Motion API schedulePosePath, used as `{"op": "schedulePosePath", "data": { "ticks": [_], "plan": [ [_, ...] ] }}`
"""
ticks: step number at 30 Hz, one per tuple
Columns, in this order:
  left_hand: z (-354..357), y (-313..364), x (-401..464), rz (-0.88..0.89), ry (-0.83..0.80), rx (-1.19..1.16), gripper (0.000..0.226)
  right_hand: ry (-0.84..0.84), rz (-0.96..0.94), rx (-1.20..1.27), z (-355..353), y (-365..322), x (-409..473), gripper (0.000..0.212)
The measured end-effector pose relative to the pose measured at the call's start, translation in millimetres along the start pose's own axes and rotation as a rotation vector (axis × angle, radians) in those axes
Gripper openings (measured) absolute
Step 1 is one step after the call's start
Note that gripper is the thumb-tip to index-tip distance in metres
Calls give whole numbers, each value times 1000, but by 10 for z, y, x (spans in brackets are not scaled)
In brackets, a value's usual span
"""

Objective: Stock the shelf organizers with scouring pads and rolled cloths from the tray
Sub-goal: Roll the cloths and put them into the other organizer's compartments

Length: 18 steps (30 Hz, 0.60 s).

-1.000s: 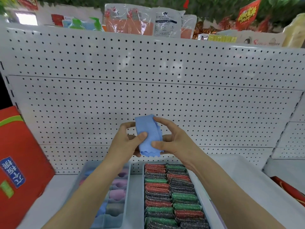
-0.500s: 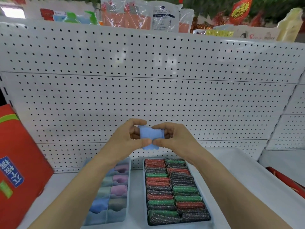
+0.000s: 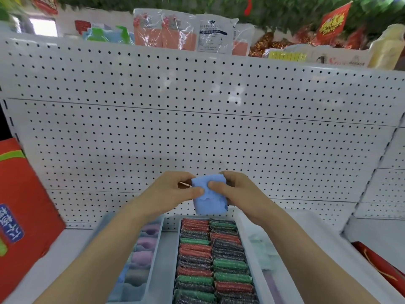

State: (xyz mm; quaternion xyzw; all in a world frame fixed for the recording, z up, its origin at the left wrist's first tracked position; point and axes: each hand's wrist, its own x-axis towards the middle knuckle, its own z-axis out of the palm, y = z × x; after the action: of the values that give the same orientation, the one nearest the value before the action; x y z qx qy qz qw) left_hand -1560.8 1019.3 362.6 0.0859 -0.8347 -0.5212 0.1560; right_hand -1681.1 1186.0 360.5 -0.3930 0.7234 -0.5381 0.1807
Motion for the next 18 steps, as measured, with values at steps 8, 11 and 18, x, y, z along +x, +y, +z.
{"op": "schedulePosePath", "data": {
  "ticks": [8, 11, 18],
  "plan": [
    [336, -95, -85, -23, 93, -227, 17, 3, 22, 221, 1, 170, -115, 25],
    [384, -157, -91, 23, 179, -206, 11, -64, 29, 345, 56, 168, -124, 33],
    [221, -248, -118, 39, 256, -404, 14, 21, 24, 440, 287, 166, 41, 23]
  ]
}}
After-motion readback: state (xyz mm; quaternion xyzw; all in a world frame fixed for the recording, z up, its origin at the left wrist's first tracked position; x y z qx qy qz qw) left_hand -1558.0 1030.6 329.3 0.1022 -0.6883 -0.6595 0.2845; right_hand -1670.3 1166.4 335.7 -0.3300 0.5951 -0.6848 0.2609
